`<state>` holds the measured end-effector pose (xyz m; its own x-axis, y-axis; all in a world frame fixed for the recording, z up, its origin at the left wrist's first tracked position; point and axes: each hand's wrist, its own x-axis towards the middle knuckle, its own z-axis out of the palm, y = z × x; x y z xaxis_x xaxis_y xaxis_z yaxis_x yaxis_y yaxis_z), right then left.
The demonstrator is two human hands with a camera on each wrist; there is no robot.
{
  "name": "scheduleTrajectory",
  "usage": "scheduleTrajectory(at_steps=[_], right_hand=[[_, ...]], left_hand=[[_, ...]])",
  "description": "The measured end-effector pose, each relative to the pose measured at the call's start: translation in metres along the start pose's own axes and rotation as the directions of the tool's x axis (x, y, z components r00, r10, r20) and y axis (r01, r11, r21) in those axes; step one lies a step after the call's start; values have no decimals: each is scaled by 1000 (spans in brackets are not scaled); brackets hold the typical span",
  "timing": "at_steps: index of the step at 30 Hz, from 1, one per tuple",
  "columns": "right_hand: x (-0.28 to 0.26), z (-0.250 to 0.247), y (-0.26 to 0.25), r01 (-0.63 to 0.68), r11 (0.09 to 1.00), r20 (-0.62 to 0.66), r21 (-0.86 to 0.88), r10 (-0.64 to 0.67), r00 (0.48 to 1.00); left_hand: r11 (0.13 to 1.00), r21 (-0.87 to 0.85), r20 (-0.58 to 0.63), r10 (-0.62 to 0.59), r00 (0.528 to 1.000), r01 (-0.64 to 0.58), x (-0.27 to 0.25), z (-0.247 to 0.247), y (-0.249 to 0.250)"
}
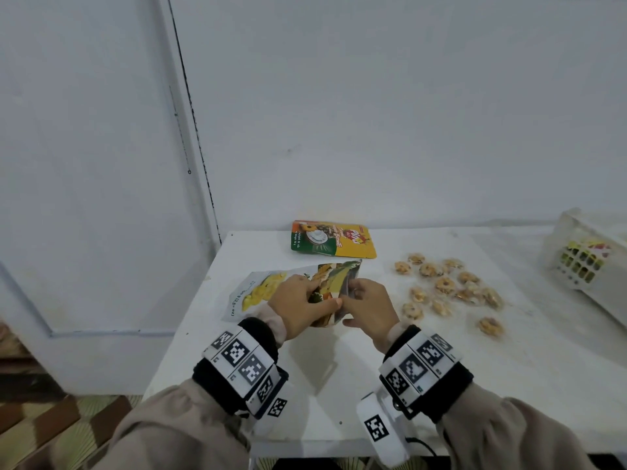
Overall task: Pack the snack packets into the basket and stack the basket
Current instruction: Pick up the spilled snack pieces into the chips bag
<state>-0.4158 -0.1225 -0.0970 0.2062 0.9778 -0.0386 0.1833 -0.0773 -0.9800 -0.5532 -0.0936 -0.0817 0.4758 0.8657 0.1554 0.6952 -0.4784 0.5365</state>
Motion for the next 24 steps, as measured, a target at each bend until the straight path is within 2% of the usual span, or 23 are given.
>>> scheduleTrajectory(at_steps=[3,6,9,13,18,24], right_hand=[[-1,6,2,-39,999,-3,34,39,999],[0,10,3,-119,990,7,73,118,993],[2,15,1,-178,984,47,12,178,983],[6,24,-3,-168,986,78,-16,169,983],[12,22,-3,-133,990,26,-40,134,991],[16,-6,-10,-115,986,-20,121,118,993]], left_hand=[[999,-44,-102,16,995,-20,-3,1,-3],[991,-127,-167,-70,983,49,-4,-1,-10],[987,-146,-197,-93,976,64,-7,-4,-11],[992,-113,-130,-78,988,63,-7,-6,-9],[994,-12,-1,-111,994,111,-5,-6,-10],[969,139,-42,-200,979,204,6,-15,-7]])
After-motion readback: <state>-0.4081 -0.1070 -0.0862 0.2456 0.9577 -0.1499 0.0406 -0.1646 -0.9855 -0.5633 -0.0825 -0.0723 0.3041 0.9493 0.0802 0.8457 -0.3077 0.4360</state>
